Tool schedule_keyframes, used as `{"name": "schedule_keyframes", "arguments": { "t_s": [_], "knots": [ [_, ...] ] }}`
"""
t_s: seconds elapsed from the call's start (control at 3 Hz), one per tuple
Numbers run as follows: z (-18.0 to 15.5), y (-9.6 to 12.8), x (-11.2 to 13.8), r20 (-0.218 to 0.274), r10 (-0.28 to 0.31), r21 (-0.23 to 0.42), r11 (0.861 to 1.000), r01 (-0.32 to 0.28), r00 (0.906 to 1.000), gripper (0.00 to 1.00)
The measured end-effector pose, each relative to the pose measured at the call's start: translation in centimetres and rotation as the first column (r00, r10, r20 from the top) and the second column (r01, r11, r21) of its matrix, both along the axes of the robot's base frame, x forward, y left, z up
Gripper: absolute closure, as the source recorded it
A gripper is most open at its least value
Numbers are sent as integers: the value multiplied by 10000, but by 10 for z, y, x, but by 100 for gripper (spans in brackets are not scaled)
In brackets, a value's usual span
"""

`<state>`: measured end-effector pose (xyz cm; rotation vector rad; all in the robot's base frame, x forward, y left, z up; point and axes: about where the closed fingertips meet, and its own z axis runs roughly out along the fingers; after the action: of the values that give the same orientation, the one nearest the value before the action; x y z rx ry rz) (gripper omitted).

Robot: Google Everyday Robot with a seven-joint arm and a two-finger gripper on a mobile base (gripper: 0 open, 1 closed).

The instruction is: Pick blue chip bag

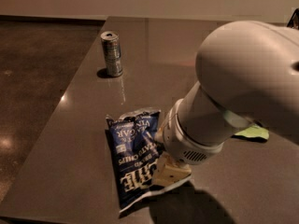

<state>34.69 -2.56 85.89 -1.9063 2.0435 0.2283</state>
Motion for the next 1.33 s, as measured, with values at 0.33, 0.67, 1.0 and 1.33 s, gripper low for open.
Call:
{"name": "schedule_keyframes", "arguments": {
  "t_s": [0.33, 0.67, 1.0, 1.33],
  "knots": [
    [10, -1, 1, 28, -12, 295, 9996, 12, 10000, 65],
    [31, -11, 6, 291, -110, 644, 9979, 91, 9995, 88],
    [72, -27, 11, 874, -293, 1292, 9915, 178, 9957, 100],
    [100, -36, 11, 1214, -330, 1839, 9829, 102, 9921, 100]
  ]
}}
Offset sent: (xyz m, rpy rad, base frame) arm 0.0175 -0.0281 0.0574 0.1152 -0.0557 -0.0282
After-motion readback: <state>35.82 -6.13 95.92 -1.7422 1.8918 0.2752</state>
